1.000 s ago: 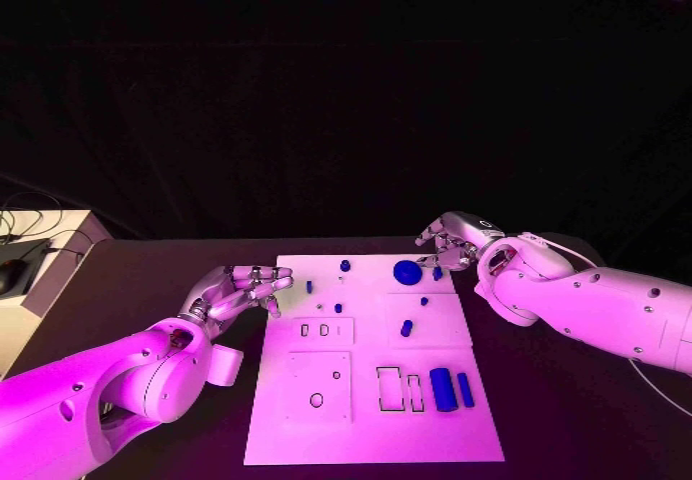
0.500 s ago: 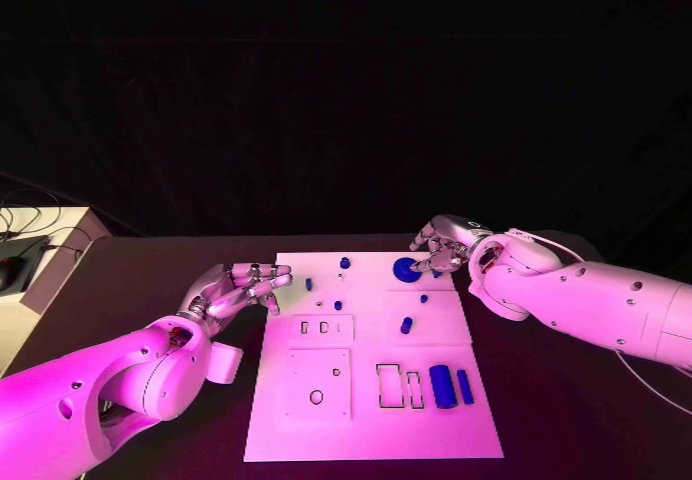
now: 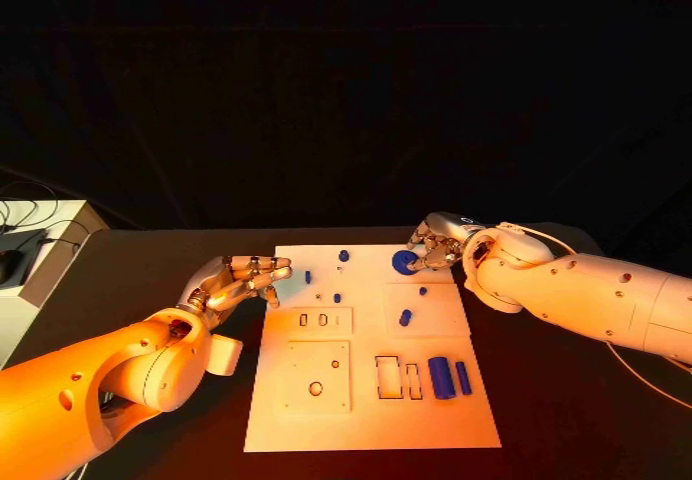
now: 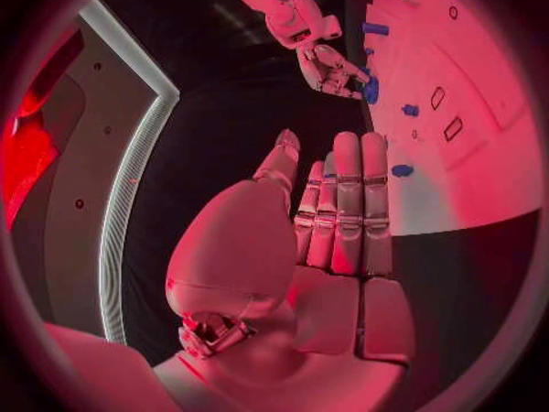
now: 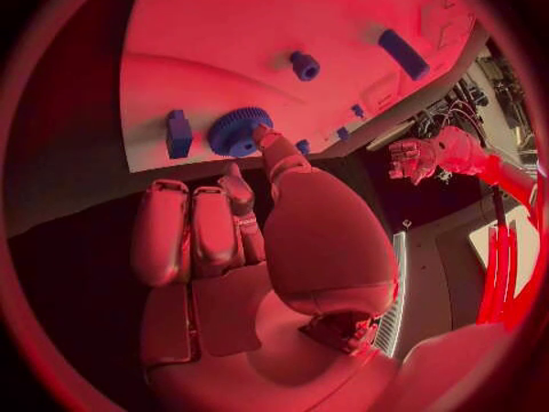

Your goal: Assemble the parts on the task board

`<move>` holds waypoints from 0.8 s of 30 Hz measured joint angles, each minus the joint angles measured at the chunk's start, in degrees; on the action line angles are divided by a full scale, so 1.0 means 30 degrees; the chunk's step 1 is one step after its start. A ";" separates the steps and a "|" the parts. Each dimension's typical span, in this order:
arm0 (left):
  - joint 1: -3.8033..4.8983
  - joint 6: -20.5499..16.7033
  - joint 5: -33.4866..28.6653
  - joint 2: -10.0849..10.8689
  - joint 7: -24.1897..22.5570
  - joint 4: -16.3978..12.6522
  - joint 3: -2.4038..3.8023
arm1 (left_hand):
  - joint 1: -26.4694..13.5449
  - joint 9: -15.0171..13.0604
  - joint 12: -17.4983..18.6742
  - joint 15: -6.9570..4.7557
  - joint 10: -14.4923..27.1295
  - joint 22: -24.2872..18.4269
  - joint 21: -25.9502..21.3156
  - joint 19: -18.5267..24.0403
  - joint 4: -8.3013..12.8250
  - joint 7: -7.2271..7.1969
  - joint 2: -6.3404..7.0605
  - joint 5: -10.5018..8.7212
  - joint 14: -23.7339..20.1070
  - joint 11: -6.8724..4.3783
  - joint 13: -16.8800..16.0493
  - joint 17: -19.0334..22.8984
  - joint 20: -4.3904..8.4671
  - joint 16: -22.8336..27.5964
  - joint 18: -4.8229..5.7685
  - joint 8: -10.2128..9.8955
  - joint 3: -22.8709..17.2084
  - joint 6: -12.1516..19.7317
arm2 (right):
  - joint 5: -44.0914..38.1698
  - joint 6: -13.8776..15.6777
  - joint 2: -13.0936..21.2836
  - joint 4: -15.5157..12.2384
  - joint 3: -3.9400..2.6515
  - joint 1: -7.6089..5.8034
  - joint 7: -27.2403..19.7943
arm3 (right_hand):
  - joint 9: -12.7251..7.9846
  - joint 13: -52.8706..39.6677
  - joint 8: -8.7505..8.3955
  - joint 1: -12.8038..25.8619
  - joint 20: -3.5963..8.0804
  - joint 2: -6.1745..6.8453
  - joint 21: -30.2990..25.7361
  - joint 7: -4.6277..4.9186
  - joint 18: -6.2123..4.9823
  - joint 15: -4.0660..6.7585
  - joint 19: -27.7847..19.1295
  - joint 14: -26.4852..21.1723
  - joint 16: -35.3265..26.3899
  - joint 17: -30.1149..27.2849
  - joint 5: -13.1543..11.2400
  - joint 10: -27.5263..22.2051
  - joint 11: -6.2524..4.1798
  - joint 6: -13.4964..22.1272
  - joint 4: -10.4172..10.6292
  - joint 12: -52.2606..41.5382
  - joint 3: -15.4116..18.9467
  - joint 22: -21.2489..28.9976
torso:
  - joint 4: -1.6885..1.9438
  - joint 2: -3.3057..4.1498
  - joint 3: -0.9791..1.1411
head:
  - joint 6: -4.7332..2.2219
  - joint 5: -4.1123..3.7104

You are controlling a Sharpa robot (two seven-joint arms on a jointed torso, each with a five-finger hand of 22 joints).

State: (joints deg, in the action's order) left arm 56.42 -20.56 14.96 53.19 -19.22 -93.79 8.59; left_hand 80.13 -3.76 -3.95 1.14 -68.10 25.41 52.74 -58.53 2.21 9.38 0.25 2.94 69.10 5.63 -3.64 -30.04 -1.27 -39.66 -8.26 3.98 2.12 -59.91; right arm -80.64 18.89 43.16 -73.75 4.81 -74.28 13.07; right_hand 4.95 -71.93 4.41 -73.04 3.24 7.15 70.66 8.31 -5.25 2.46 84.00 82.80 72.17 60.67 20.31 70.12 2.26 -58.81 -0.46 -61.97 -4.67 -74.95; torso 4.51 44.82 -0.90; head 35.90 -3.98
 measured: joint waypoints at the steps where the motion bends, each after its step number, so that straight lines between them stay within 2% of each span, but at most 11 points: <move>1: 0.0000 0.0000 0.0000 -0.0001 0.0000 0.0003 0.0000 | 0.0000 0.0000 0.0000 0.0000 0.0000 -0.0001 0.0000 0.0000 0.0000 0.0000 0.0000 0.0000 0.0000 0.0000 0.0000 0.0000 0.0000 0.0000 0.0001 0.0000 0.0000 0.0000 | -0.0010 -0.0058 -0.0009 0.0000 0.0000 0.0004 0.0020 | 0.0000 -0.0012 0.0000 -0.0007 0.0000 0.0007 0.0000 0.0000 0.0001 -0.0001 0.0000 0.0000 0.0000 0.0000 0.0000 0.0000 0.0000 0.0000 0.0000 -0.0027 0.0000 0.0000 | -0.0002 -0.0002 0.0004 | 0.0020 -0.0002; 12: 0.0000 0.0002 0.0000 -0.0018 0.0003 0.0041 0.0002 | 0.0000 0.0001 0.0000 0.0000 0.0000 0.0000 -0.0001 0.0000 0.0000 0.0000 0.0000 0.0000 0.0000 0.0001 0.0000 -0.0004 0.0000 -0.0001 0.0021 0.0000 0.0000 0.0000 | -0.0086 -0.0560 -0.0091 0.0053 0.0002 0.0002 0.0200 | 0.0020 -0.0064 -0.0002 0.0068 0.0001 0.0082 0.0000 0.0002 0.0006 0.0000 0.0000 0.0001 0.0000 0.0026 0.0140 0.0040 -0.0040 0.0004 0.0106 -0.0043 0.0000 0.0004 | -0.0007 -0.0020 0.0009 | 0.0022 0.0027; 15: 0.0000 0.0003 0.0000 -0.0024 0.0008 0.0045 0.0002 | 0.0000 0.0000 0.0000 0.0000 0.0000 0.0001 -0.0001 0.0000 0.0000 0.0000 0.0000 0.0000 0.0000 0.0000 0.0000 -0.0004 0.0000 0.0000 0.0122 0.0000 0.0000 0.0000 | -0.0097 -0.0639 -0.0132 0.0101 -0.0002 -0.0007 0.0237 | 0.0019 -0.0078 -0.0003 0.0071 0.0001 0.0079 0.0000 0.0001 0.0006 -0.0001 0.0000 0.0001 0.0000 0.0047 0.0327 0.0070 -0.0069 0.0004 0.0106 -0.0043 0.0000 0.0004 | -0.0009 -0.0020 0.0015 | 0.0020 0.0031; 21: 0.0000 0.0006 -0.0001 -0.0037 0.0013 0.0053 0.0003 | 0.0000 0.0000 0.0000 0.0000 0.0000 0.0001 -0.0001 0.0000 0.0000 0.0000 0.0000 0.0000 0.0000 0.0001 0.0001 -0.0003 0.0000 0.0000 0.0125 0.0000 0.0000 0.0000 | -0.0101 -0.0761 -0.0192 0.0187 -0.0003 -0.0011 0.0278 | 0.0018 -0.0108 -0.0003 0.0425 0.0001 -0.0276 -0.0001 0.0000 0.0010 -0.0001 -0.0001 0.0002 -0.0001 0.0047 0.0995 0.0072 -0.0073 0.0006 0.0105 -0.0043 -0.0001 0.0006 | -0.0009 -0.0015 0.0013 | 0.0020 0.0011; 24: 0.0000 0.0007 -0.0001 -0.0039 0.0015 0.0063 0.0003 | 0.0000 0.0000 0.0000 0.0000 0.0000 0.0001 -0.0001 0.0000 0.0000 0.0000 0.0000 0.0000 0.0000 0.0001 0.0000 -0.0004 0.0000 0.0000 0.0127 0.0000 0.0000 0.0000 | -0.0094 -0.0848 -0.0227 0.0218 0.0008 -0.0006 0.0286 | 0.0017 -0.0140 -0.0003 0.0599 0.0001 -0.0450 0.0046 0.0000 0.0013 -0.0002 -0.0001 0.0002 -0.0001 0.0047 0.1074 0.0127 -0.0028 0.0006 0.0105 -0.0043 -0.0001 0.0007 | -0.0009 -0.0015 0.0013 | 0.0029 -0.0005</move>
State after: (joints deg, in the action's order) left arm 56.42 -20.54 14.96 53.07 -19.17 -93.61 8.60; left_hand 80.13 -3.76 -3.95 1.14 -68.10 25.42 52.74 -58.54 2.21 9.38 0.25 2.94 69.10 5.64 -3.64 -30.06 -1.27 -39.66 -7.88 3.98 2.12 -59.91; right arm -80.93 16.35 42.47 -73.10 4.84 -74.30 13.93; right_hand 5.01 -72.35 4.40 -71.24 3.24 5.80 70.80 8.31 -5.21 2.46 84.00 82.80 72.17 60.81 23.54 70.50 2.18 -58.79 -0.15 -62.10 -4.67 -74.93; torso 4.48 44.78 -0.86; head 35.99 -4.00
